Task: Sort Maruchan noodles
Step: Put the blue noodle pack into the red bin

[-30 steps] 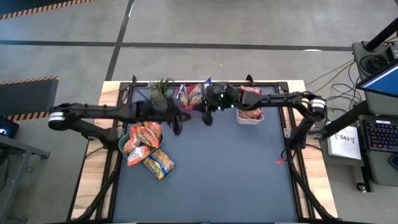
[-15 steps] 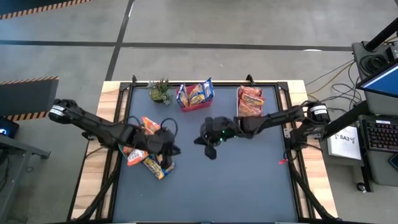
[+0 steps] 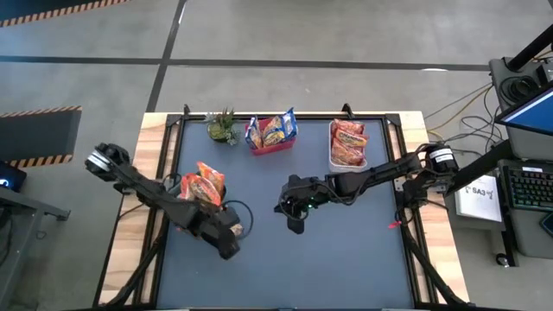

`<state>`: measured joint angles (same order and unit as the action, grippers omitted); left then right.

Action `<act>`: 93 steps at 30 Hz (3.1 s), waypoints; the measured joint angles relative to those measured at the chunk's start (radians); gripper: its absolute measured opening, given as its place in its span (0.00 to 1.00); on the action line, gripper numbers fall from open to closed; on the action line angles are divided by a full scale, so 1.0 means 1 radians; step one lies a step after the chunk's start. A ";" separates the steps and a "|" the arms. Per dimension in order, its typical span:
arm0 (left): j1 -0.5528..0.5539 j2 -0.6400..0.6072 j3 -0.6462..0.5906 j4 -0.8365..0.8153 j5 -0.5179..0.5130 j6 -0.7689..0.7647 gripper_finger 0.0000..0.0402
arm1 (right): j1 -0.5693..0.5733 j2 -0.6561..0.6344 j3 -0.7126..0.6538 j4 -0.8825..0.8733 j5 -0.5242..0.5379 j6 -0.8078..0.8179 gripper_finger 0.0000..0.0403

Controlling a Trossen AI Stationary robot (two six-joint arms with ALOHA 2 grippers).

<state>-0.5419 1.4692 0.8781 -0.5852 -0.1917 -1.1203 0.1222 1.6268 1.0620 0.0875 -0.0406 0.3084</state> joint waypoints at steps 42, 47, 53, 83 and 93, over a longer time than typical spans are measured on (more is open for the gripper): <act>-0.163 0.298 0.305 -0.323 -0.226 0.367 0.10 | 0.011 -0.002 -0.009 -0.033 0.015 0.040 0.04; -0.168 0.298 0.228 -0.307 -0.312 0.284 0.10 | 0.011 -0.002 -0.013 -0.031 0.016 0.040 0.04; -0.143 0.297 0.163 -0.158 -0.347 0.309 0.10 | 0.011 0.014 -0.012 -0.023 0.016 0.033 0.04; -0.079 0.152 0.061 -0.062 -0.219 0.504 0.09 | -0.024 0.085 -0.016 -0.020 -0.071 0.308 0.41; -0.090 0.153 -0.021 -0.037 -0.182 0.421 0.09 | -0.052 0.213 -0.016 0.179 -0.167 0.412 0.70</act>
<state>-0.6321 1.6226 0.8575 -0.6222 -0.3740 -0.6995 0.0697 1.8399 1.0458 0.2669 -0.2079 0.7200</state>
